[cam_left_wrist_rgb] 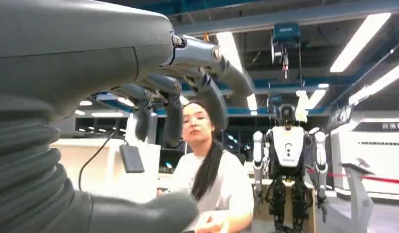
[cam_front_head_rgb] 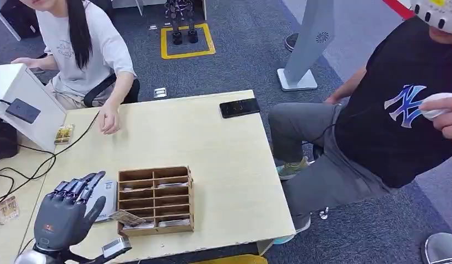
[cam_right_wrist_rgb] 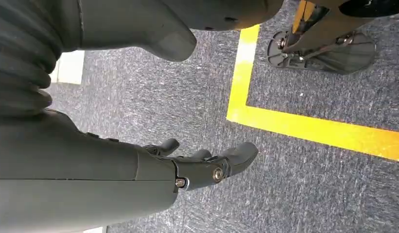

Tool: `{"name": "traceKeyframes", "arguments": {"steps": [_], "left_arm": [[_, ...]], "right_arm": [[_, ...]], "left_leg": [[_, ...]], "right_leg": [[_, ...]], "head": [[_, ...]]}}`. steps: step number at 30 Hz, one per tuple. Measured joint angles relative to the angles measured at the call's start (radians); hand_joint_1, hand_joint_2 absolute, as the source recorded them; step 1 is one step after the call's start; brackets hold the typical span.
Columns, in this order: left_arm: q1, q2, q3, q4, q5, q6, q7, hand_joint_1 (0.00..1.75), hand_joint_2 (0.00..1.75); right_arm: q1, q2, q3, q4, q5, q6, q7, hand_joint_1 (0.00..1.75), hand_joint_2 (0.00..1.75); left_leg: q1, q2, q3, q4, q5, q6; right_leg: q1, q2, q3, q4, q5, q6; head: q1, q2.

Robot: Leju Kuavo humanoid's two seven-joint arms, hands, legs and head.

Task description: Pass the card to the sensor for recognition and then transmit it.

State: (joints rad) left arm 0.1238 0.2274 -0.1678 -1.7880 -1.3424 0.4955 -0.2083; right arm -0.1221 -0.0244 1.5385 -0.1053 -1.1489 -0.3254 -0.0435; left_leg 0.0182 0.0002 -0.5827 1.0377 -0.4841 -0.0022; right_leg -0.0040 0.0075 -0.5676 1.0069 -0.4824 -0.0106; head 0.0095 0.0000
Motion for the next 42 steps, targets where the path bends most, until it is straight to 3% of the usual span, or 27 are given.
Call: {"name": "traceKeyframes", "arguments": {"steps": [5,8,9,11,14,18,20,24,26,29,33,37,42], "left_arm": [[0.069,0.047,0.026,-0.026,0.050,-0.043,-0.039,0.00,1.75],[0.153,0.129,0.058,-0.063,0.126,-0.100,-0.046,0.00,1.75],[0.196,0.176,0.074,-0.091,0.194,-0.135,-0.055,0.00,1.75],[0.300,0.284,0.148,-0.172,0.345,-0.209,-0.082,0.00,1.75],[0.404,0.367,0.258,-0.274,0.448,-0.292,-0.119,0.00,1.75],[0.477,0.439,0.332,-0.346,0.498,-0.372,-0.116,0.00,1.75],[0.544,0.493,0.387,-0.402,0.607,-0.437,-0.081,0.00,1.75],[0.660,0.591,0.604,-0.523,0.857,-0.620,-0.055,0.00,1.75],[0.683,0.617,0.701,-0.568,0.926,-0.697,-0.056,0.00,1.75],[0.713,0.651,0.801,-0.622,0.984,-0.760,-0.048,0.00,1.75],[0.732,0.690,0.845,-0.656,1.042,-0.776,-0.018,0.00,1.75],[0.731,0.734,0.835,-0.656,1.039,-0.751,-0.017,0.00,1.75],[0.731,0.756,0.828,-0.656,1.038,-0.747,-0.017,0.00,1.75]], "right_arm": [[0.001,0.000,0.000,0.000,-0.015,-0.003,0.001,0.00,1.75],[0.001,0.000,0.000,0.001,-0.016,-0.003,0.001,0.00,1.75],[0.001,0.000,0.000,0.002,-0.016,-0.003,0.001,0.00,1.75],[0.003,0.000,0.000,0.003,-0.015,-0.002,0.002,0.00,1.75],[0.003,0.000,0.000,0.005,-0.015,-0.002,0.002,0.00,1.75],[0.000,0.000,0.000,0.005,-0.010,0.000,0.001,0.00,1.75],[0.000,0.000,0.000,0.006,-0.008,0.001,0.000,0.00,1.75],[0.000,-0.001,0.000,0.007,0.006,0.004,0.000,0.00,1.75],[-0.001,-0.002,0.000,0.008,0.008,0.004,0.000,0.00,1.75],[-0.001,-0.002,0.000,0.008,0.009,0.006,0.000,0.00,1.75],[-0.002,-0.002,0.000,0.008,0.025,0.007,0.003,0.00,1.75],[-0.004,-0.002,0.000,0.008,0.026,0.008,0.004,0.00,1.75],[-0.004,-0.002,0.000,0.008,0.026,0.008,0.004,0.00,1.75]], "left_leg": [[0.000,0.000,0.000,0.000,0.000,0.000],[0.001,0.001,0.000,-0.001,0.000,-0.001],[0.001,0.002,0.000,-0.001,-0.001,-0.001],[0.002,0.002,0.000,-0.001,-0.001,-0.001],[0.002,-0.002,-0.001,-0.001,-0.001,-0.001],[0.002,-0.004,-0.001,-0.001,-0.001,-0.001],[0.002,-0.004,0.000,-0.001,-0.001,-0.001],[0.002,-0.005,-0.001,0.000,0.000,-0.001],[0.002,-0.006,-0.001,0.000,0.000,-0.001],[0.002,-0.006,0.000,0.000,0.000,-0.001],[0.002,-0.006,0.000,0.000,0.000,-0.001],[0.002,-0.006,0.000,-0.001,0.000,-0.001],[0.002,-0.006,0.000,-0.001,0.000,-0.001]], "right_leg": [[0.000,0.001,0.000,0.000,0.000,0.000],[0.001,0.002,-0.001,0.000,-0.001,-0.001],[0.001,0.003,-0.001,0.000,-0.001,-0.001],[0.002,0.003,-0.002,0.000,-0.001,-0.002],[0.002,-0.002,-0.001,0.000,-0.004,-0.002],[0.002,-0.004,0.001,0.000,-0.004,-0.001],[0.002,-0.003,0.001,0.000,-0.003,-0.002],[0.002,-0.004,0.001,0.000,-0.003,-0.002],[0.002,-0.005,0.002,0.000,-0.003,-0.001],[0.002,-0.005,0.002,0.000,-0.003,-0.002],[0.002,-0.005,0.002,0.000,-0.003,-0.002],[0.002,-0.005,0.002,0.000,-0.003,-0.002],[0.002,-0.005,0.002,0.000,-0.003,-0.002]], "head": [[0.000,0.000],[0.000,0.000],[0.000,0.000],[0.000,0.000],[0.000,0.000],[0.000,0.000],[0.001,0.000],[0.000,0.000],[0.000,0.000],[0.000,0.000],[0.000,0.000],[0.000,0.000],[0.000,0.000]]}}
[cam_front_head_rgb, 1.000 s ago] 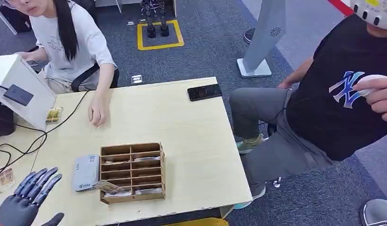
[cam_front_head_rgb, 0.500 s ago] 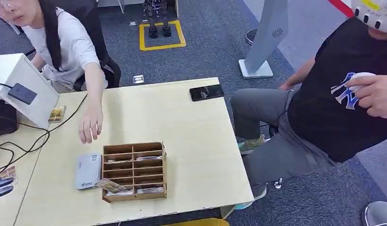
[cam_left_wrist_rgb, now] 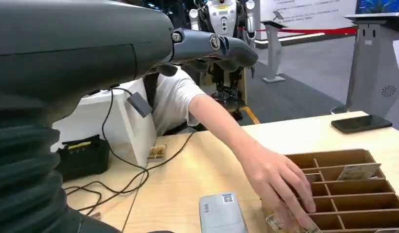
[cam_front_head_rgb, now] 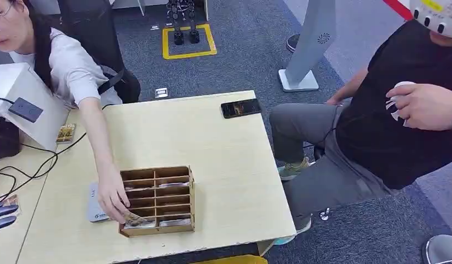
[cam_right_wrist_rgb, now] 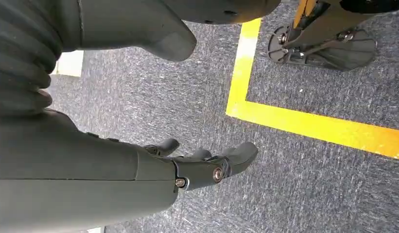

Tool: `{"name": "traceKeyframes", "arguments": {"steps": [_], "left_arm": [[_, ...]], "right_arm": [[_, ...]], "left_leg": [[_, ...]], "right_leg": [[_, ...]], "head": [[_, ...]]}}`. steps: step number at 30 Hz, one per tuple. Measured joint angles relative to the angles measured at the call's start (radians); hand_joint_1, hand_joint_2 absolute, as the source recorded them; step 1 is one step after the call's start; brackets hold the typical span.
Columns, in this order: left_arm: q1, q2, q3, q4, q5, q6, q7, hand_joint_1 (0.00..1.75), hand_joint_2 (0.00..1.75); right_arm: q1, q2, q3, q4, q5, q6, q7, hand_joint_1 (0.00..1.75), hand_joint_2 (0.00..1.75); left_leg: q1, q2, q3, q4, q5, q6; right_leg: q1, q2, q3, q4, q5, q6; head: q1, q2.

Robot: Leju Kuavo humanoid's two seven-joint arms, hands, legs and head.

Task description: Pass the card to the sensor for recognition and then transmit it.

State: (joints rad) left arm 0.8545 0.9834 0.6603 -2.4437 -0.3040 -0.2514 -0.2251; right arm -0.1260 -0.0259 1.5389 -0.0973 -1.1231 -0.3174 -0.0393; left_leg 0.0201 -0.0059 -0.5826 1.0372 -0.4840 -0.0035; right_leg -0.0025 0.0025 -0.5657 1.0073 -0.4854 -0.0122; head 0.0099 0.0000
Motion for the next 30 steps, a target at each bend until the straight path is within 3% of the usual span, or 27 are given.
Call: {"name": "traceKeyframes", "arguments": {"steps": [10,15,20,24,26,28,30], "left_arm": [[0.000,0.013,-0.001,0.000,0.001,0.000,0.002,0.00,1.75],[-0.028,0.046,-0.029,0.006,-0.004,0.025,0.009,0.00,1.75],[-0.160,0.095,-0.207,0.078,-0.059,0.058,-0.006,0.00,1.75],[-0.322,0.096,-0.389,0.158,-0.127,0.055,-0.023,0.00,1.75],[-0.416,0.080,-0.460,0.200,-0.203,0.054,-0.031,0.00,1.75],[-0.537,0.036,-0.571,0.281,-0.295,0.068,-0.051,0.00,1.75],[-0.600,0.014,-0.671,0.344,-0.327,0.074,-0.054,0.00,1.75]], "right_arm": [[0.000,0.000,0.000,0.000,0.000,0.000,0.000,0.00,1.75],[-0.001,0.000,0.000,0.000,0.000,0.000,0.000,0.00,1.75],[-0.002,0.000,0.000,0.000,0.013,0.002,0.000,0.00,1.75],[-0.004,0.000,0.000,0.000,0.014,0.003,0.000,0.00,1.75],[-0.003,0.000,0.000,0.000,0.016,0.005,0.000,0.00,1.75],[-0.006,0.001,0.000,0.000,0.019,0.005,0.000,0.00,1.75],[-0.009,0.002,0.000,0.000,0.019,0.005,0.000,0.00,1.75]], "left_leg": [[0.000,0.000,0.000,0.000,0.000,0.000],[0.000,0.000,0.000,0.000,0.000,0.000],[0.000,0.000,0.000,0.000,0.001,0.000],[0.000,-0.001,0.001,0.000,0.001,-0.001],[-0.001,-0.002,0.000,0.000,0.001,0.000],[-0.002,-0.005,0.001,0.000,0.002,0.000],[-0.001,-0.005,0.000,0.000,0.002,0.000]], "right_leg": [[0.000,0.000,0.000,0.000,0.000,0.000],[0.000,0.000,0.000,0.000,0.000,0.000],[0.000,-0.001,0.001,0.000,0.000,0.000],[0.000,-0.001,0.001,0.000,0.001,-0.001],[-0.001,-0.002,0.001,0.000,0.001,-0.001],[-0.001,-0.005,0.002,0.000,0.001,-0.001],[-0.001,-0.005,0.002,0.000,0.001,-0.001]], "head": [[-0.001,0.000],[0.000,0.000],[-0.001,0.000],[0.000,0.000],[0.000,0.000],[-0.001,0.000],[-0.001,0.000]]}}
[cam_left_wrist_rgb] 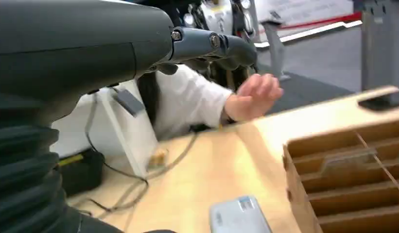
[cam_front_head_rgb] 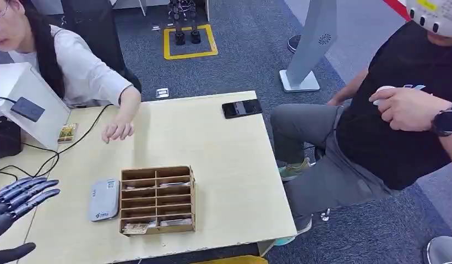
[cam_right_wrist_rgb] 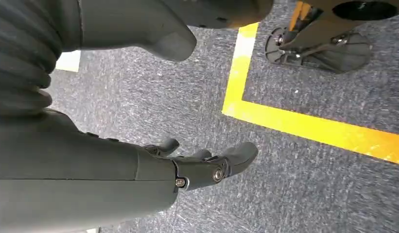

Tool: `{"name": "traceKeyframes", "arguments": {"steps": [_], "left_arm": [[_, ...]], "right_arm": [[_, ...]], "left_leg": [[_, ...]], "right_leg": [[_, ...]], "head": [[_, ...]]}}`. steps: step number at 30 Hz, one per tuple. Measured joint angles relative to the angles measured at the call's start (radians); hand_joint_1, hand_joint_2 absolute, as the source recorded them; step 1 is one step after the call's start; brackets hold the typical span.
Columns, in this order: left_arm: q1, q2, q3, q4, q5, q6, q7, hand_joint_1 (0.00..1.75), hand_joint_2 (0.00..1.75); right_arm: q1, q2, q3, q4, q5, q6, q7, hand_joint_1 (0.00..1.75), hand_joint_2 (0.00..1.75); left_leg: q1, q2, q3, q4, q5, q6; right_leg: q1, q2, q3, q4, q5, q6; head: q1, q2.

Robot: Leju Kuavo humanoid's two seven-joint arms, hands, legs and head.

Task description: Pass the card to the sensor for recognition and then transmit it.

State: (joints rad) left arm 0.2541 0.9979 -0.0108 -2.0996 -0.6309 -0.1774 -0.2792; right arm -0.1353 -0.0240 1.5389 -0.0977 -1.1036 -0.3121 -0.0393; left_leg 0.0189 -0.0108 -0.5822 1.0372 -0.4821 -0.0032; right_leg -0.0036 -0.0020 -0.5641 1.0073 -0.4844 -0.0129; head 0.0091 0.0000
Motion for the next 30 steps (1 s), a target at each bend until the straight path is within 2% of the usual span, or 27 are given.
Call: {"name": "traceKeyframes", "arguments": {"steps": [3,10,23,30], "left_arm": [[-0.063,-0.016,-0.088,0.050,-0.004,0.011,0.018,0.00,1.75],[-0.097,-0.030,-0.156,0.101,-0.003,0.036,0.034,0.00,1.75],[-0.028,-0.087,-0.251,0.129,-0.137,0.158,0.019,0.00,1.75],[-0.029,-0.161,-0.341,0.159,-0.270,0.229,0.028,0.00,1.75]], "right_arm": [[0.001,0.000,0.000,0.000,0.001,0.001,0.000,0.00,1.75],[0.002,0.000,0.000,0.000,0.016,0.002,0.001,0.00,1.75],[0.003,0.000,0.000,0.000,0.009,0.000,0.011,0.00,1.75],[0.003,0.000,0.000,0.000,-0.013,-0.006,0.013,0.00,1.75]], "left_leg": [[0.000,0.000,0.000,0.000,0.000,0.000],[0.000,0.002,0.000,0.000,0.000,0.000],[0.000,0.002,0.000,0.000,0.000,0.000],[-0.001,0.002,0.000,0.000,0.000,0.000]], "right_leg": [[0.000,0.001,0.000,0.000,0.000,0.000],[0.000,0.002,-0.001,0.000,0.000,0.001],[0.000,0.003,-0.001,0.000,0.000,0.001],[0.000,0.003,-0.001,-0.001,0.000,0.001]], "head": [[0.001,0.000],[0.000,0.000],[0.001,0.000],[0.000,0.000]]}}
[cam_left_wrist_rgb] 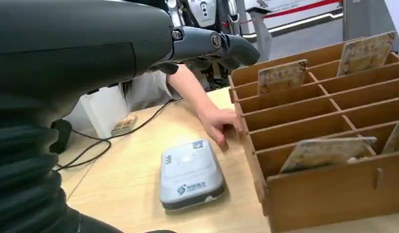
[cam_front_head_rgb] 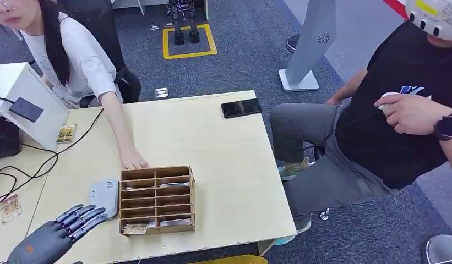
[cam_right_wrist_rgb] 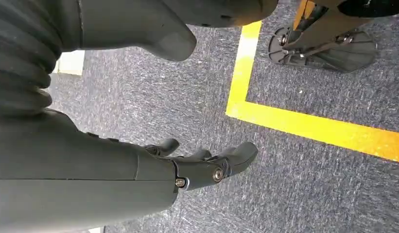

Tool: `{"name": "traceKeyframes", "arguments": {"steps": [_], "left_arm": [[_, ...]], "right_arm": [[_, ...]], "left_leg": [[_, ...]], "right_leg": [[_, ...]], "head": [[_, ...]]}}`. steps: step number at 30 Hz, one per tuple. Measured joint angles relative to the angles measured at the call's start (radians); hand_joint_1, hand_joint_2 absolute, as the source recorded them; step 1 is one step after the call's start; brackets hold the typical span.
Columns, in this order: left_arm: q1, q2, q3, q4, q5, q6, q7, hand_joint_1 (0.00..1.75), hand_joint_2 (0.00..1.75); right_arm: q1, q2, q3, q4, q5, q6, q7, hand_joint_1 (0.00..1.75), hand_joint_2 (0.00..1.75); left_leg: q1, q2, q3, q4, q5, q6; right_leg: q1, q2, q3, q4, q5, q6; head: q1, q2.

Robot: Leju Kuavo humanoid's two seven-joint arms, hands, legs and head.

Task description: Pass the card to the sensor for recognition and then transmit it.

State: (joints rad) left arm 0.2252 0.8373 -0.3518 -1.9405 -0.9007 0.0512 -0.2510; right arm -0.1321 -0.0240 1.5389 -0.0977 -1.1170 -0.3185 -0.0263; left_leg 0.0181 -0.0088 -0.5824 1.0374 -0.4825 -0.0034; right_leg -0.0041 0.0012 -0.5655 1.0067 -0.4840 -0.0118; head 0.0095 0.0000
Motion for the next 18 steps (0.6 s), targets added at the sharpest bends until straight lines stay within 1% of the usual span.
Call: {"name": "traceKeyframes", "arguments": {"steps": [2,5,9,11,14,18], "left_arm": [[-0.006,-0.030,-0.034,0.020,-0.033,0.026,0.007,0.00,1.75],[-0.016,-0.068,-0.073,0.050,-0.064,0.045,0.022,0.00,1.75],[-0.032,-0.097,-0.108,0.079,-0.087,0.060,0.025,0.00,1.75],[-0.051,-0.129,-0.124,0.105,-0.117,0.076,0.025,0.00,1.75],[-0.070,-0.174,-0.148,0.136,-0.137,0.084,0.025,0.00,1.75],[-0.085,-0.203,-0.165,0.162,-0.140,0.085,0.025,0.00,1.75]], "right_arm": [[0.000,0.000,0.000,0.000,-0.008,-0.001,0.003,0.00,1.75],[0.000,0.000,0.000,0.000,-0.008,-0.002,0.002,0.00,1.75],[0.000,0.000,0.000,0.000,-0.012,-0.003,0.002,0.00,1.75],[0.000,0.000,0.000,0.000,-0.017,-0.004,0.002,0.00,1.75],[0.000,0.002,0.000,0.000,-0.026,-0.005,0.002,0.00,1.75],[0.000,0.003,0.000,0.000,-0.025,-0.005,0.002,0.00,1.75]], "left_leg": [[0.000,0.000,0.000,0.000,0.000,0.000],[0.000,0.000,0.000,0.000,0.000,0.000],[0.000,0.000,0.000,0.000,0.000,0.000],[0.000,0.000,0.000,0.000,0.000,0.000],[0.000,0.000,0.000,0.000,0.000,0.000],[0.000,0.000,0.000,0.000,0.000,0.000]], "right_leg": [[0.000,0.000,0.000,0.000,0.000,0.000],[0.000,0.000,0.000,0.000,0.000,0.000],[0.000,0.000,0.000,0.000,0.000,0.000],[0.000,0.000,0.000,0.000,0.000,0.000],[0.000,0.000,0.000,0.000,0.000,0.000],[0.000,0.000,0.000,0.000,0.000,0.000]], "head": [[0.000,0.000],[0.000,0.000],[0.000,0.000],[0.000,0.000],[0.000,0.000],[0.000,0.000]]}}
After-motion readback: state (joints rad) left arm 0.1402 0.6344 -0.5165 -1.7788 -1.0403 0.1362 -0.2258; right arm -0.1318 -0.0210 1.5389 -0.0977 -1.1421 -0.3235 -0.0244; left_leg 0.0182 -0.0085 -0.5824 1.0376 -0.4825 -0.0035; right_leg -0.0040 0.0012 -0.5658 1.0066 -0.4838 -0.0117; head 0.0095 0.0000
